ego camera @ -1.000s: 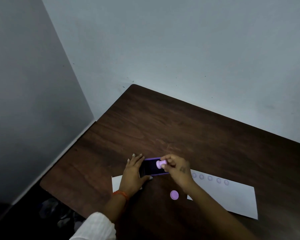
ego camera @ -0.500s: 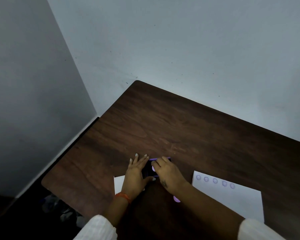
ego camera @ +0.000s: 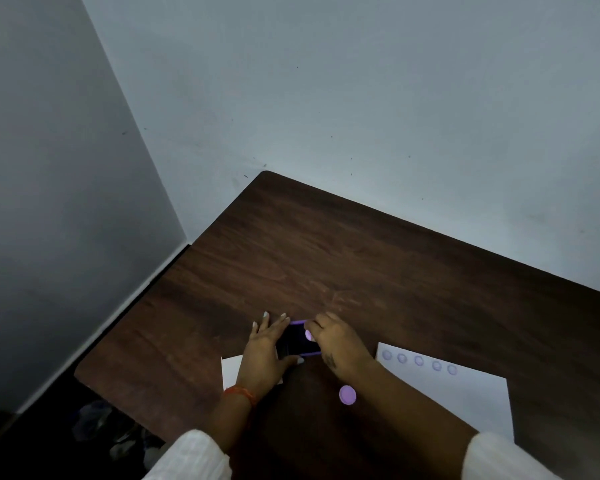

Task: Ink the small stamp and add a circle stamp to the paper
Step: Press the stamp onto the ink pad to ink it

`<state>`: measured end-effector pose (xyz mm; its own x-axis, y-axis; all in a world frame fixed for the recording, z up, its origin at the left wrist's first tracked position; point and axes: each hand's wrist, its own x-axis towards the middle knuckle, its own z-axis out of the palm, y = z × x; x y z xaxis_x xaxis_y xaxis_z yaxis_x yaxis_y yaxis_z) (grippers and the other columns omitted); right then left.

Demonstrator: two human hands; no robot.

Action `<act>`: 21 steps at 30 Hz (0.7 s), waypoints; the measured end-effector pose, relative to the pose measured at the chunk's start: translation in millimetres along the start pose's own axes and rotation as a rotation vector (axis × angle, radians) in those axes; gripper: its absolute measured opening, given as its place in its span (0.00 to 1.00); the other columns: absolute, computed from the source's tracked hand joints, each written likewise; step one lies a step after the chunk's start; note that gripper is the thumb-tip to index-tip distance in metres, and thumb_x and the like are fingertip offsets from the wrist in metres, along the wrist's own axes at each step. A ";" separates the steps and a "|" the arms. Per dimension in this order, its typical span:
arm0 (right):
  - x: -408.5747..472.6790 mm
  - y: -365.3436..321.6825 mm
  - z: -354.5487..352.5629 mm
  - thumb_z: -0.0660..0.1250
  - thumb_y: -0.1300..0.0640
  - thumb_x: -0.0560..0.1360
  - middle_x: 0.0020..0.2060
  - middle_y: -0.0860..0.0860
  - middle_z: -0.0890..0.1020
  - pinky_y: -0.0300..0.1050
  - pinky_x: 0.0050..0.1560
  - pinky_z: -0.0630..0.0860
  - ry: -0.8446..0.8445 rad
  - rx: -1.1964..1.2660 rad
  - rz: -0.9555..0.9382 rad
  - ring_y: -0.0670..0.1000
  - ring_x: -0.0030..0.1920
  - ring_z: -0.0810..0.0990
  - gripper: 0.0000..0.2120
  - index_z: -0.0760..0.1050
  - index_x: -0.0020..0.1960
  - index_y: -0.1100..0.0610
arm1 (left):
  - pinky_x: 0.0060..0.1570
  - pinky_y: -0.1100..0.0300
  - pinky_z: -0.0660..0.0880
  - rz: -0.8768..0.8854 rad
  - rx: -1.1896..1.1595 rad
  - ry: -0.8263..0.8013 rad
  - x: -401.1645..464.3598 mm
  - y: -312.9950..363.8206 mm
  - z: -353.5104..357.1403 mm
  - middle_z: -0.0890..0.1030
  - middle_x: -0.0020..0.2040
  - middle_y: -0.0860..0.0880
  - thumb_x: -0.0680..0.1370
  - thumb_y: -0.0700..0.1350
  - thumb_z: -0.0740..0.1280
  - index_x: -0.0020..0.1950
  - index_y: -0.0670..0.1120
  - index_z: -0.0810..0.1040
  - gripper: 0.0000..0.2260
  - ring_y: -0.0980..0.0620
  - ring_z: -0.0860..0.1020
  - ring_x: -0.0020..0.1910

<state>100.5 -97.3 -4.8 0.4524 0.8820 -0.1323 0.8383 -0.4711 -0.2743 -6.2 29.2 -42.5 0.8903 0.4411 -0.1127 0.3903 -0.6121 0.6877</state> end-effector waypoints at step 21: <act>8.9 3.2 -4.2 0.59 0.66 0.75 0.63 0.62 0.72 0.52 0.61 0.70 -0.076 -0.147 -0.123 0.60 0.62 0.69 0.20 0.65 0.67 0.65 | 0.75 0.54 0.43 -0.006 -0.011 0.007 2.7 -1.2 3.2 0.63 0.75 0.51 0.69 0.48 0.74 0.73 0.49 0.62 0.36 0.48 0.51 0.77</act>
<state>108.5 -91.1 -2.8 0.3244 0.9287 -0.1795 0.9237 -0.3519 -0.1512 -3.5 29.0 -46.0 0.8865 0.4492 -0.1114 0.3926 -0.6023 0.6950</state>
